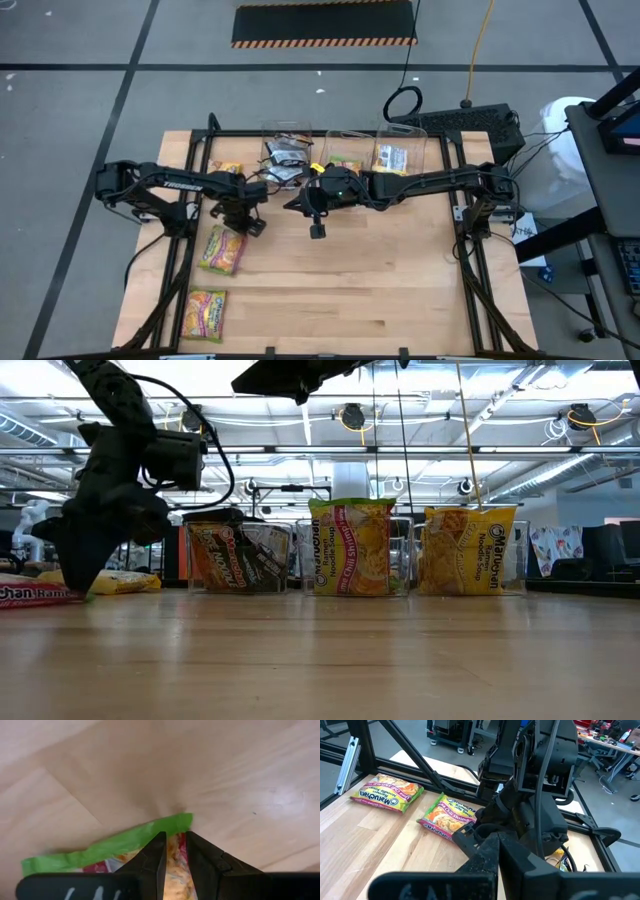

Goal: Sort Maruchan noodles
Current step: Put the green noodle pack into the middle transparent bin

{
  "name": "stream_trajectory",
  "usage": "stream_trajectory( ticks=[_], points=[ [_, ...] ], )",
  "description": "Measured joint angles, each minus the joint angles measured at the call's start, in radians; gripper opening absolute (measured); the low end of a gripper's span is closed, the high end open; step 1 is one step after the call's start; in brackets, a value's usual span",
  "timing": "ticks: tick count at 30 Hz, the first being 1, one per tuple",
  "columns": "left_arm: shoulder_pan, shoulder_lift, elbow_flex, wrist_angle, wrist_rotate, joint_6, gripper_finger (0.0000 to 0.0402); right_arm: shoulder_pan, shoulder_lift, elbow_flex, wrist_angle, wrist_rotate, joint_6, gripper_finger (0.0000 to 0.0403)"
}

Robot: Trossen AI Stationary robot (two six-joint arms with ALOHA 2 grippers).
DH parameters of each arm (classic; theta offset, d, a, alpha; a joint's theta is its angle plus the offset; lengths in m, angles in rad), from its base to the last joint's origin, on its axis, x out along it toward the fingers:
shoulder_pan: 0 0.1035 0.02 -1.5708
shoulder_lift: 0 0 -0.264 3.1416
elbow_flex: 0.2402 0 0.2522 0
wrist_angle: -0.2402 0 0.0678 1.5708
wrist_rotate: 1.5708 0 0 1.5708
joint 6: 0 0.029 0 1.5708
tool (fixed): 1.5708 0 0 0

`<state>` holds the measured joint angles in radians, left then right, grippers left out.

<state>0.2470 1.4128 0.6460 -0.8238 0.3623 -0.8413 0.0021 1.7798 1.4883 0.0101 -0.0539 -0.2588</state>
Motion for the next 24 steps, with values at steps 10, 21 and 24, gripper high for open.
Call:
stream_trajectory(
  ticks=[10, 21, 24],
  points=[
    [-0.023, 0.000, 0.000, 0.015, 0.063, 0.006, 0.0079, 0.000, 0.000, 0.000, 0.000, 0.000, 0.000, 0.0000],
    [-0.140, 0.000, 0.000, 0.104, -0.049, -0.018, 0.0079, 0.000, 0.000, 0.000, 0.000, 0.000, 0.000, 0.0000],
    [-0.167, 0.006, 0.000, 0.143, -0.050, -0.018, 0.0079, 0.000, 0.000, 0.000, 0.000, 0.000, 0.000, 0.0000]
  ],
)
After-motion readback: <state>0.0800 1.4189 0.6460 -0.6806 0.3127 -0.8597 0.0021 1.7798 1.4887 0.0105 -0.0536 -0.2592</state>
